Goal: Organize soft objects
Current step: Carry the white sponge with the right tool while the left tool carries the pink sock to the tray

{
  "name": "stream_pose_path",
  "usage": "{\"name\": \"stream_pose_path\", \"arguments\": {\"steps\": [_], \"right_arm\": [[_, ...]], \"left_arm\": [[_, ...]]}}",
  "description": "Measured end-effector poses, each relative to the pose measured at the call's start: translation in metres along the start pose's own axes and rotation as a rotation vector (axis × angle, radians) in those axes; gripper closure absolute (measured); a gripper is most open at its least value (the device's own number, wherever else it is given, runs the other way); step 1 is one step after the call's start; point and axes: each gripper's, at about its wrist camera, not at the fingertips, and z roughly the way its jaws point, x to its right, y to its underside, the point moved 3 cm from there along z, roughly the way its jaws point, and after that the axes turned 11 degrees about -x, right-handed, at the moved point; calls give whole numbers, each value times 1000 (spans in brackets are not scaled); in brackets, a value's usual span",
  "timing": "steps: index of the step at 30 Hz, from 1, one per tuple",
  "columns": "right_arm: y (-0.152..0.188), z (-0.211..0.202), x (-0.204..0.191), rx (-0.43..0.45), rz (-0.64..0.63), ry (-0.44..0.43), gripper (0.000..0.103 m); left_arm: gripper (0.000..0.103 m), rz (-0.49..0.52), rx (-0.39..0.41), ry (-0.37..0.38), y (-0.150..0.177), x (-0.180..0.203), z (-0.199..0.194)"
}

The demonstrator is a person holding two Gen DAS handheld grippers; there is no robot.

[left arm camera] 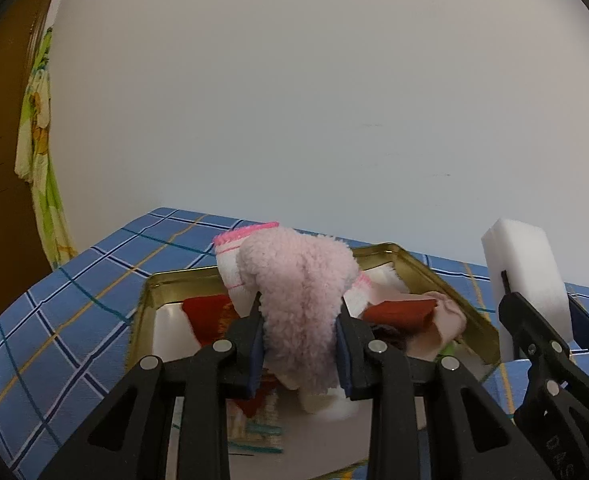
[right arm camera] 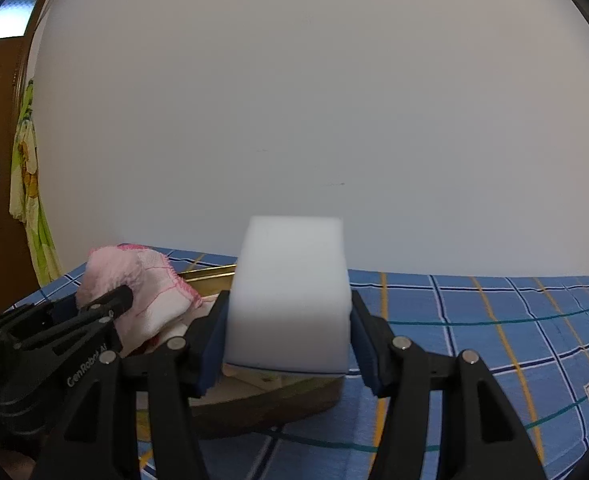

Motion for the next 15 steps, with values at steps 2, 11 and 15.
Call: {"name": "stream_pose_path", "arguments": {"steps": [2, 11, 15], "right_arm": [[-1, 2, -5, -1, -5, -8, 47], [-3, 16, -29, -17, -40, -27, 47], [-2, 26, -33, -46, -62, -17, 47]], "left_arm": [[71, -11, -8, -9, 1, -4, 0], [71, -38, -36, -59, 1, -26, 11], [71, -40, -56, -77, 2, -28, 15]]}}
